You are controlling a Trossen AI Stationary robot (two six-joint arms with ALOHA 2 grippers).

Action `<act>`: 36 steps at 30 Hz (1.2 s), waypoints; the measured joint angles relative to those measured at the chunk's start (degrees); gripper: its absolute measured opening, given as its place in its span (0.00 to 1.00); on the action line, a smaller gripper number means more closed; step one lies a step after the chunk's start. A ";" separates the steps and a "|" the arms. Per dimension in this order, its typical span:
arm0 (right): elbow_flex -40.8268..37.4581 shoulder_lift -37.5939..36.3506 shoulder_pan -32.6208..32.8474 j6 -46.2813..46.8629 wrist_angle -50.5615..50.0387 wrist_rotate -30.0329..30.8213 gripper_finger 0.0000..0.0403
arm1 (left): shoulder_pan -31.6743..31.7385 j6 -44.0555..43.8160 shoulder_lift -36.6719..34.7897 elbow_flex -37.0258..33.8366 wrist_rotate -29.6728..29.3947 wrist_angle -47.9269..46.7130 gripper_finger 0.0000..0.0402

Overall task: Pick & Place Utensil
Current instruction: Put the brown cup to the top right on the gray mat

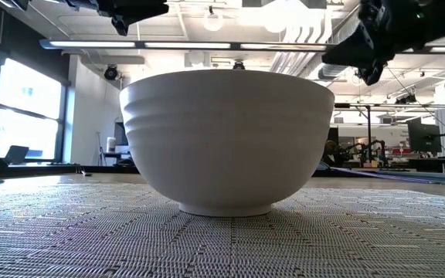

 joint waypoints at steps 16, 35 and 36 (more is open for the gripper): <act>34.59 28.71 2.46 14.54 -50.98 -13.16 0.02 | 0.00 0.03 0.00 0.00 0.03 0.82 0.33; 42.75 47.35 7.42 29.64 -81.17 -47.11 0.55 | 0.00 2.56 0.00 0.09 0.05 0.80 0.33; 41.97 47.35 7.87 31.31 -81.20 -48.34 0.60 | 0.01 2.58 0.00 0.09 0.05 0.79 0.33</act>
